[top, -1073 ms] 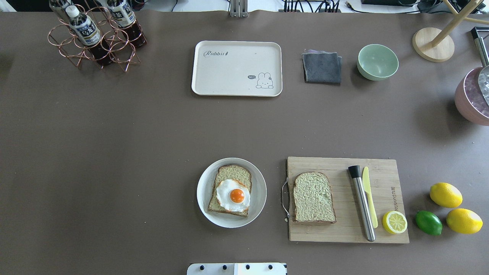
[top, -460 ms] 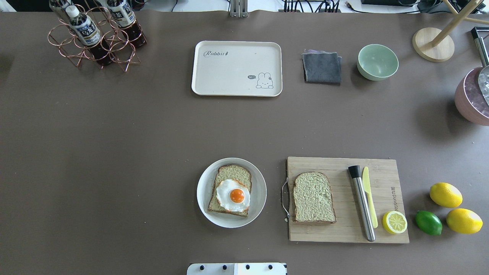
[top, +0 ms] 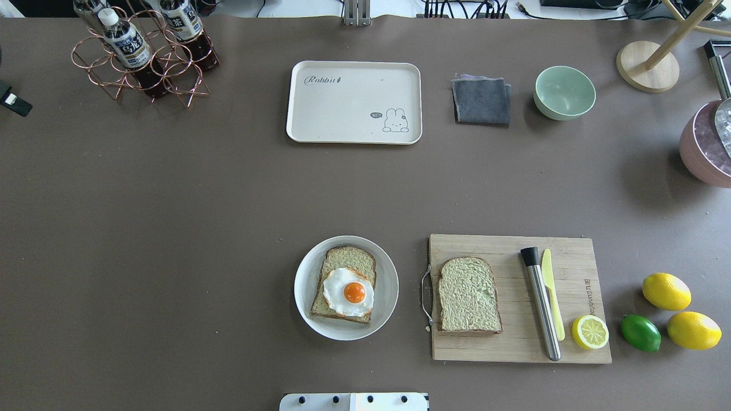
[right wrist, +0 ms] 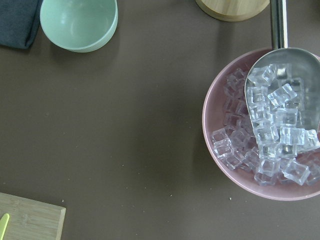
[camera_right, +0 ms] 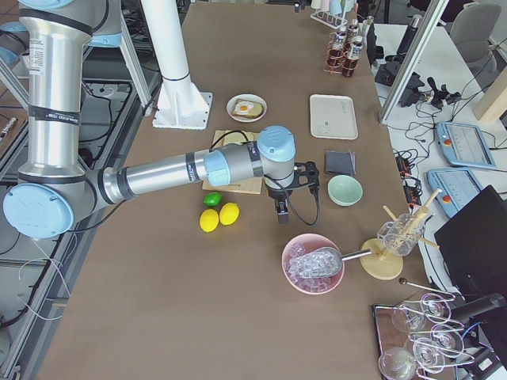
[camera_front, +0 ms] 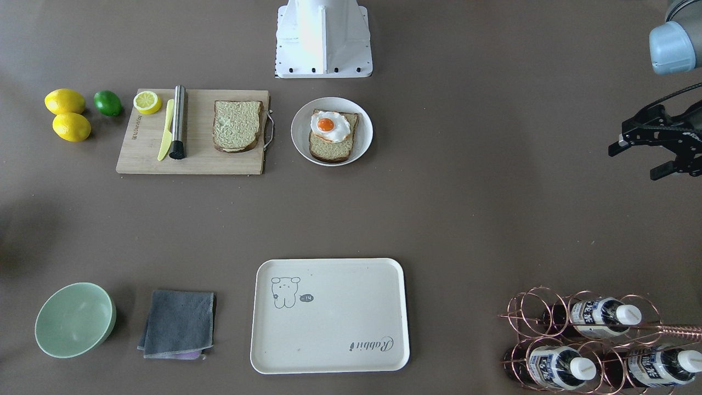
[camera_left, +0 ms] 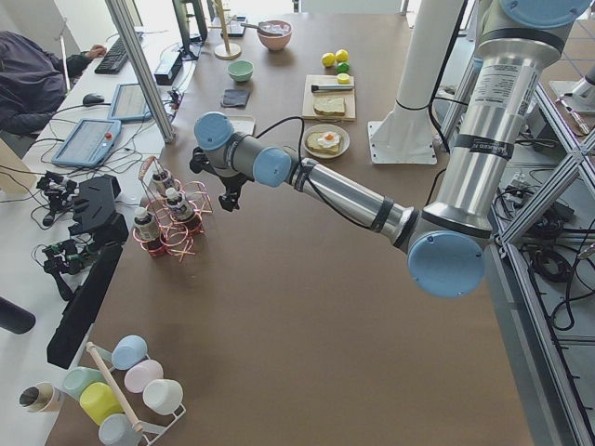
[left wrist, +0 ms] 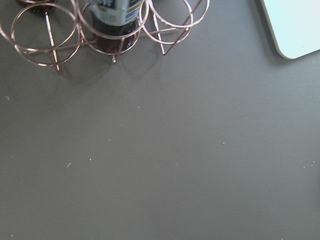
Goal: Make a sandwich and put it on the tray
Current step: 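Move the left arm over the table while the right arm reaches toward the cutting board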
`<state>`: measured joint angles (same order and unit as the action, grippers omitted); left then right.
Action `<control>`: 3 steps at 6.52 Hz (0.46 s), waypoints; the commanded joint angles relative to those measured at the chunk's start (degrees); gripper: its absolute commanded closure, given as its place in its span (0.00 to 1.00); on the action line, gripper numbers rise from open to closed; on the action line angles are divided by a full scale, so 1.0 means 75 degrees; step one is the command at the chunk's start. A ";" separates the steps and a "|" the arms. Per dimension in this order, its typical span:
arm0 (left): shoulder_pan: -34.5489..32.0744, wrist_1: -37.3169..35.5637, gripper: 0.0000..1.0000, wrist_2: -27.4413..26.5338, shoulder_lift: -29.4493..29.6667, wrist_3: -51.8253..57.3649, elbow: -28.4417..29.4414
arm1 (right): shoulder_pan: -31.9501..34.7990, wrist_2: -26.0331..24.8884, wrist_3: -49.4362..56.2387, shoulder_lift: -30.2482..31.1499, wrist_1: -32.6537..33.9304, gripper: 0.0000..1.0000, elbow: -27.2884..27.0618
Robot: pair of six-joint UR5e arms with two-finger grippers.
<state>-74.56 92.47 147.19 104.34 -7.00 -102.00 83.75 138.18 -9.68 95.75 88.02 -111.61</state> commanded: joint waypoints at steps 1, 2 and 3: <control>0.0878 0.2237 0.02 -0.0430 0.0312 -0.0811 0.0435 | -0.0257 0.0079 -0.0525 -0.0249 -0.0017 0.00 -0.0294; 0.1149 0.2271 0.02 -0.0523 0.0303 -0.2124 0.0451 | -0.0419 0.0080 -0.0537 -0.0424 -0.0017 0.00 -0.0283; 0.1732 0.2260 0.02 -0.1742 0.0349 -0.3355 0.0045 | -0.0607 0.0080 -0.0781 -0.0507 -0.0028 0.00 -0.0330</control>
<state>-65.75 108.43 141.18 106.54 -22.41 -99.74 80.66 138.74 -14.01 92.86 87.87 -113.73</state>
